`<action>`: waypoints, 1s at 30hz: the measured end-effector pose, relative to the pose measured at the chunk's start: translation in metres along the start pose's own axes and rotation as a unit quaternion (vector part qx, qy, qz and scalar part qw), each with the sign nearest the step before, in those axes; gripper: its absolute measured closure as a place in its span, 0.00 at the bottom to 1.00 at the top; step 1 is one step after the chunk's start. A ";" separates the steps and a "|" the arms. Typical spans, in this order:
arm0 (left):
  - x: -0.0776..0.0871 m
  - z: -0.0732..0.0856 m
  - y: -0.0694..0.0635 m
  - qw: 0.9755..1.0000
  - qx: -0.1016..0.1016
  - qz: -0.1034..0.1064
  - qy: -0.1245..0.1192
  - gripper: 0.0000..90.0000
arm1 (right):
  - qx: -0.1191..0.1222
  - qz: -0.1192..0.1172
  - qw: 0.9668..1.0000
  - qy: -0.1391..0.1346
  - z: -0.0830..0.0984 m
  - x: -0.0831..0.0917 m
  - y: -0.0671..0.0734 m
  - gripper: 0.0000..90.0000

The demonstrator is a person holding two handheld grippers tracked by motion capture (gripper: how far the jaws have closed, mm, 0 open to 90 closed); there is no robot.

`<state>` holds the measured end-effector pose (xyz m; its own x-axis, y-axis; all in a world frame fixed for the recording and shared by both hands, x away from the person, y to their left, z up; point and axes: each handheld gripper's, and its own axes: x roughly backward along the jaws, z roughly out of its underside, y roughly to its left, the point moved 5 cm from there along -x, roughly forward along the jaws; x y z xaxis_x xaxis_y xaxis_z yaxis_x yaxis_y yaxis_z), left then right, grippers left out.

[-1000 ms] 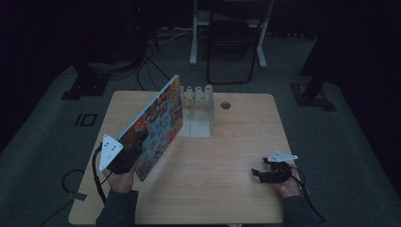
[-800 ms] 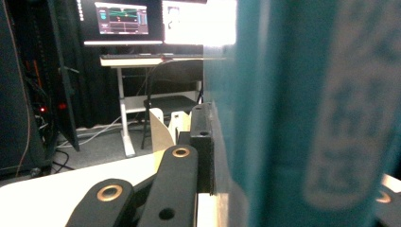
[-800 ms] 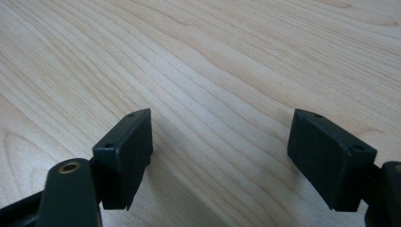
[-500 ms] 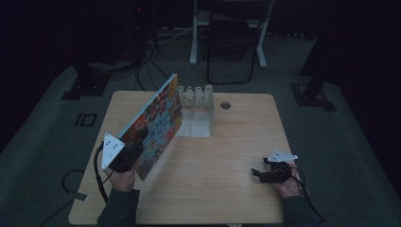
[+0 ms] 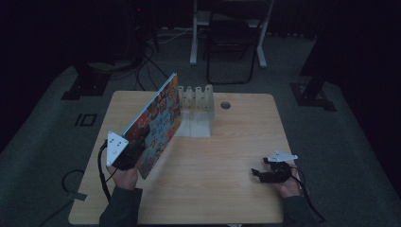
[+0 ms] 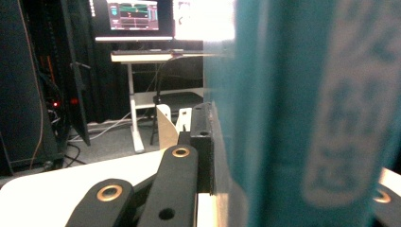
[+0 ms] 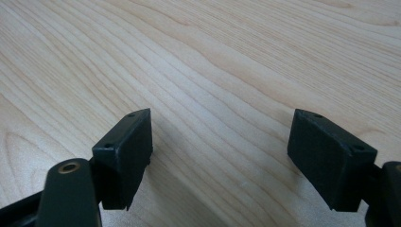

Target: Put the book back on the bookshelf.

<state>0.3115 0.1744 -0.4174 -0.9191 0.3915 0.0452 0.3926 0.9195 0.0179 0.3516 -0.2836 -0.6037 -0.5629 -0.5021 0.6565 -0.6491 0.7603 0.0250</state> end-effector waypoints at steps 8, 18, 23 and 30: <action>-0.009 0.004 -0.002 1.000 -0.002 -0.009 0.005 0.90 | 0.000 0.000 1.000 0.000 0.000 0.000 0.000 0.25; -0.016 0.006 -0.005 1.000 -0.007 -0.023 0.010 0.90 | 0.000 -0.001 1.000 0.000 0.000 0.000 0.000 0.25; -0.020 0.008 -0.007 0.999 -0.014 -0.031 0.011 0.90 | 0.000 -0.001 1.000 0.000 0.000 0.000 0.000 0.25; -0.026 0.010 -0.009 0.999 -0.013 -0.037 0.012 0.90 | -0.001 -0.001 1.000 0.000 0.000 0.000 0.000 0.25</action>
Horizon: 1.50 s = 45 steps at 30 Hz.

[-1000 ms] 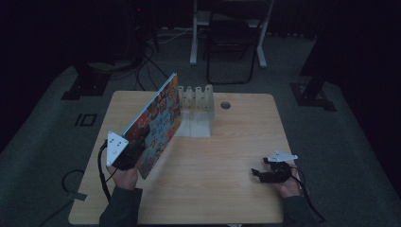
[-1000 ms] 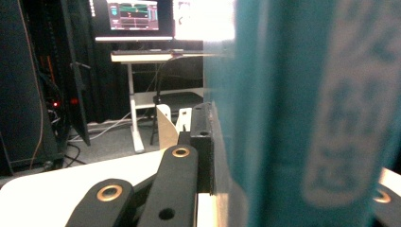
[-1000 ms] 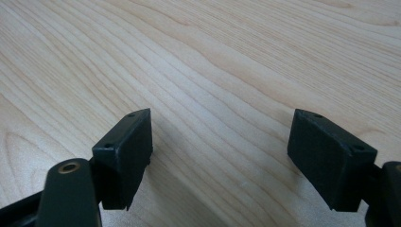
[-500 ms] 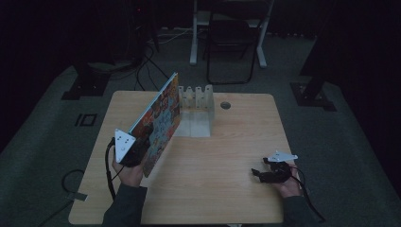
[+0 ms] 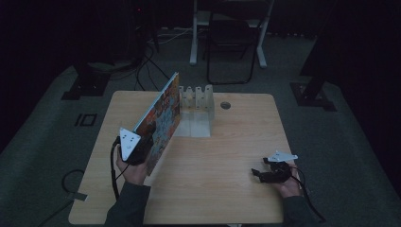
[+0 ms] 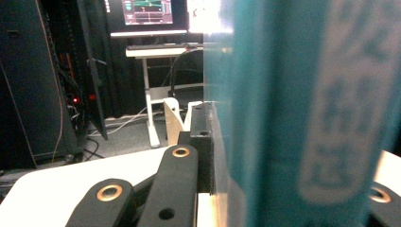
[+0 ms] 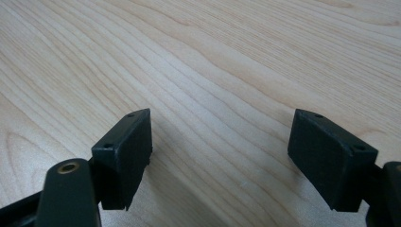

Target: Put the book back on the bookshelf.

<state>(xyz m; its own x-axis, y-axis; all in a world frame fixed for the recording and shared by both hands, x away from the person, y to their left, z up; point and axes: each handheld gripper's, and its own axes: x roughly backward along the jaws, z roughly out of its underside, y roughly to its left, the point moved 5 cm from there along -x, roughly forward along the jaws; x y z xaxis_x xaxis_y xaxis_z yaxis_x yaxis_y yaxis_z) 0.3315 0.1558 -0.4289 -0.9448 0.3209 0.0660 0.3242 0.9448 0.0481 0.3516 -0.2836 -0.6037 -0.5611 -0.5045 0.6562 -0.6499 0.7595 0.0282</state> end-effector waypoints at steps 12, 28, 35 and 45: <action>-0.008 0.004 0.001 1.000 0.005 -0.014 0.005 0.90 | -0.001 -0.001 1.000 0.000 0.000 0.000 0.000 0.24; -0.020 0.008 -0.003 1.000 0.014 -0.023 0.005 0.90 | 0.000 -0.001 1.000 0.000 0.000 0.000 0.000 0.24; -0.024 0.009 -0.004 0.999 0.014 -0.029 0.005 0.90 | -0.001 -0.002 1.000 0.000 0.000 0.000 0.000 0.24; -0.031 0.010 -0.004 0.999 0.018 -0.037 0.004 0.90 | -0.001 -0.002 1.000 0.000 0.000 0.000 0.000 0.24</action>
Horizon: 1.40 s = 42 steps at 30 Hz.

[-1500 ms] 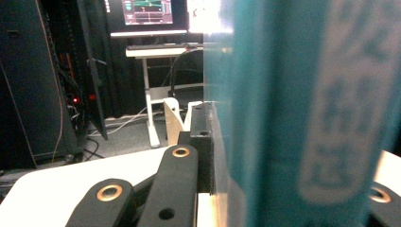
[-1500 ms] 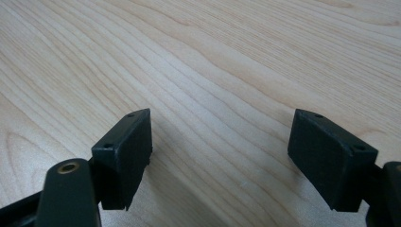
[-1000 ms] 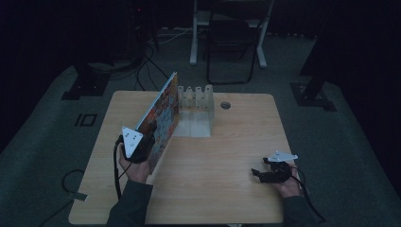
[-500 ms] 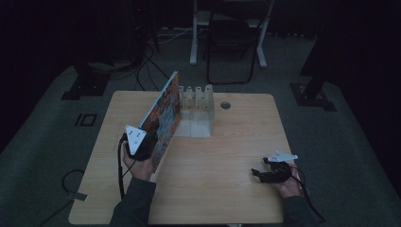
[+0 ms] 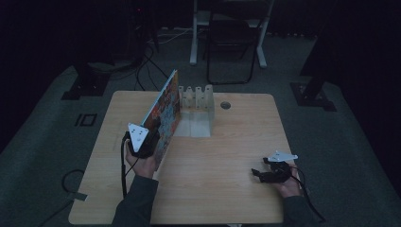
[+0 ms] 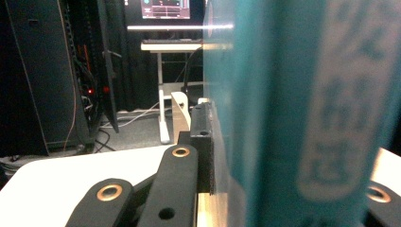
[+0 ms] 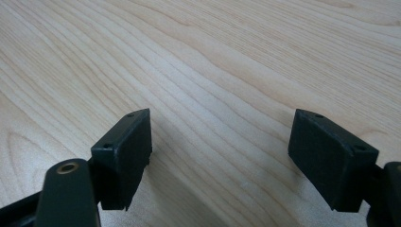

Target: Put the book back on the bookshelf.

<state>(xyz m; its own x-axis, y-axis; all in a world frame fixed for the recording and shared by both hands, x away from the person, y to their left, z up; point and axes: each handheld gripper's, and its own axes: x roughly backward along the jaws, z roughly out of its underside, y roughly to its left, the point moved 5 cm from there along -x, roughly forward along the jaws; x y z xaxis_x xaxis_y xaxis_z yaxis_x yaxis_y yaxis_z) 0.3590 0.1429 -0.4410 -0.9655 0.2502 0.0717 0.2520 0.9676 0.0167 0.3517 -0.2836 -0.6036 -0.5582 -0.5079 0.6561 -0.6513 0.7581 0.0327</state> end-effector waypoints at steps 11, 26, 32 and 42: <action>-0.005 0.001 -0.002 1.000 0.002 -0.003 -0.002 0.90 | 0.000 0.000 1.000 0.000 0.000 0.000 0.000 0.24; -0.012 0.002 -0.003 1.000 0.000 -0.010 0.000 0.90 | 0.001 0.000 1.000 0.000 0.000 0.000 0.000 0.24; -0.015 0.003 -0.004 1.000 -0.001 -0.014 -0.003 0.90 | 0.002 0.000 1.000 0.000 0.000 0.000 0.000 0.24; -0.019 0.005 -0.005 1.000 0.003 -0.019 -0.002 0.90 | 0.001 -0.001 1.000 0.000 0.000 0.000 0.000 0.24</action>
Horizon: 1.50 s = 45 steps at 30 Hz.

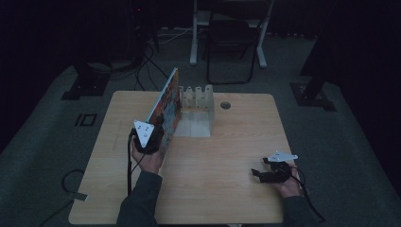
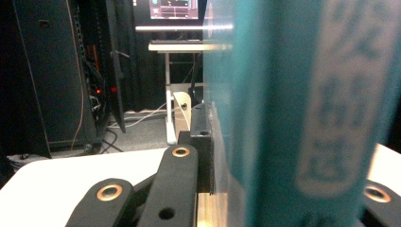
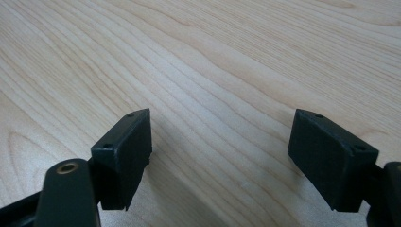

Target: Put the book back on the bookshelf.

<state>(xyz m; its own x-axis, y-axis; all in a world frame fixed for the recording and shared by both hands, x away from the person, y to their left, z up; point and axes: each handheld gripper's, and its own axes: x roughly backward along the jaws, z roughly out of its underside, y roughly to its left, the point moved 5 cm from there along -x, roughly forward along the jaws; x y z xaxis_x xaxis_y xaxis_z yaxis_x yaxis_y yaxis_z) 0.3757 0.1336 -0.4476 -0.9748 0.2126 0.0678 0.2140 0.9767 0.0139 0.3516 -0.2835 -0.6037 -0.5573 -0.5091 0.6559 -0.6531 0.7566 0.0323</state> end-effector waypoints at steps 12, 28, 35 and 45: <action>-0.004 0.004 -0.001 1.000 0.005 -0.005 -0.001 0.90 | 0.001 0.000 1.000 0.000 0.000 0.000 0.000 0.24; -0.009 0.006 0.000 1.000 0.017 -0.008 -0.007 0.90 | 0.001 -0.001 1.000 0.000 0.000 0.000 0.000 0.24; -0.011 0.006 0.002 1.000 0.020 -0.009 -0.010 0.90 | 0.001 -0.001 1.000 0.000 0.000 0.000 0.000 0.24; -0.013 0.006 0.003 1.000 0.017 -0.012 -0.009 0.90 | 0.001 -0.002 1.000 0.000 0.000 0.000 0.000 0.24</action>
<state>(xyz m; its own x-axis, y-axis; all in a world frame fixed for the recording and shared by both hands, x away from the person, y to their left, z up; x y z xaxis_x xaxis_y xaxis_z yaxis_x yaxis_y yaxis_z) 0.3881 0.1338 -0.4548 -0.9807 0.1894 0.0493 0.1887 0.9818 -0.0192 0.3519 -0.2836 -0.6036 -0.5553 -0.5124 0.6550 -0.6558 0.7541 0.0339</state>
